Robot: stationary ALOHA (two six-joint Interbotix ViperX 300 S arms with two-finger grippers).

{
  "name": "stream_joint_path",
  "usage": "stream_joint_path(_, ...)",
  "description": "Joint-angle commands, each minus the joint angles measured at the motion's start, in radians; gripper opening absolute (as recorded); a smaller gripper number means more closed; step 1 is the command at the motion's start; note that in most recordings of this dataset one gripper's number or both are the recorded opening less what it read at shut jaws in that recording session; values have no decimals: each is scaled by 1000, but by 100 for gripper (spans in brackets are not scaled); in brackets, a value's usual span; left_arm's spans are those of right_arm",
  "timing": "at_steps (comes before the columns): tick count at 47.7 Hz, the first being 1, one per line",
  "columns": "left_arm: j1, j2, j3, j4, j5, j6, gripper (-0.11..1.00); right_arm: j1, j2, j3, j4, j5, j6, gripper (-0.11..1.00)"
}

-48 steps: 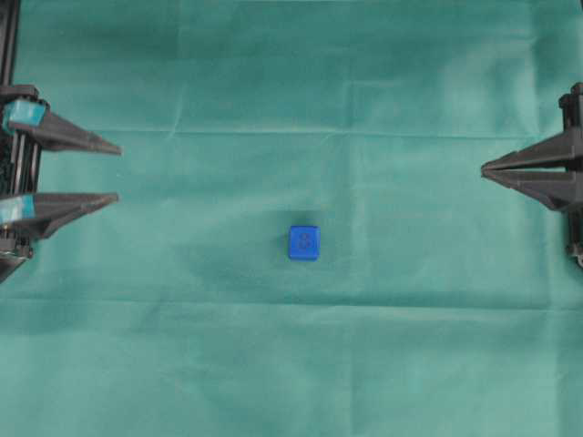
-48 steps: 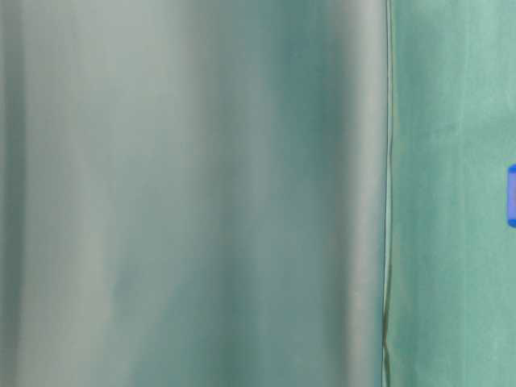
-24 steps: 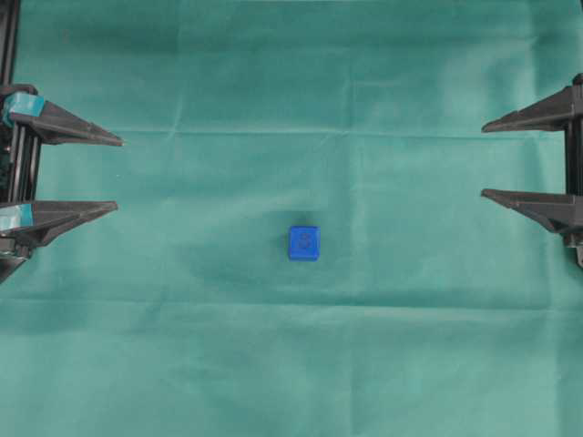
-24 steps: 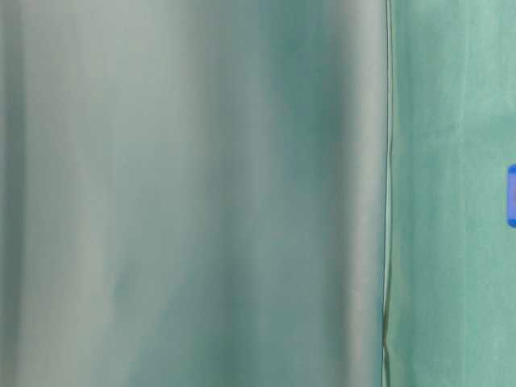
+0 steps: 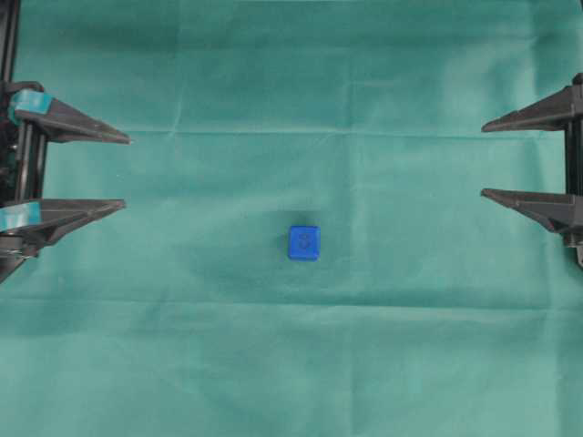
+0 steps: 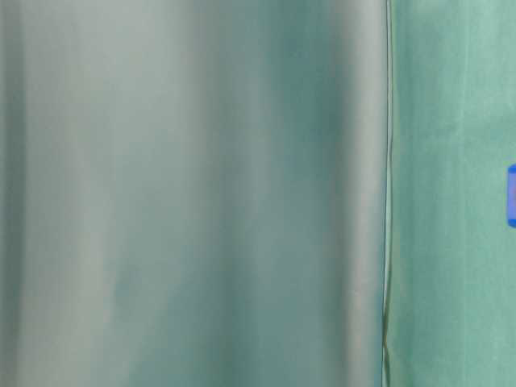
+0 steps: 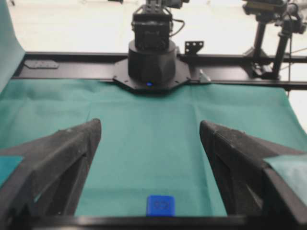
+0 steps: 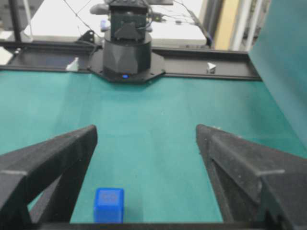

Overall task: Handover the blue block to the right arm after grasping it with the left arm, then place it in the designated position.
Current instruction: 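Move the open left gripper toward the blue cube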

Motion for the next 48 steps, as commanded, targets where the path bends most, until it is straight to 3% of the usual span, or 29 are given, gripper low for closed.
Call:
stream_joint_path(1, 2, 40, -46, 0, -20, 2, 100, -3, 6, -29, 0, -8, 2, 94)
stream_joint_path(34, 2, 445, -357, 5, -44, 9, 100, -3, 12, -28, -3, -5, -2, 94)
stream_joint_path(48, 2, 517, -425, 3, -37, 9, 100, -3, 12, -28, -3, -5, -3, 94)
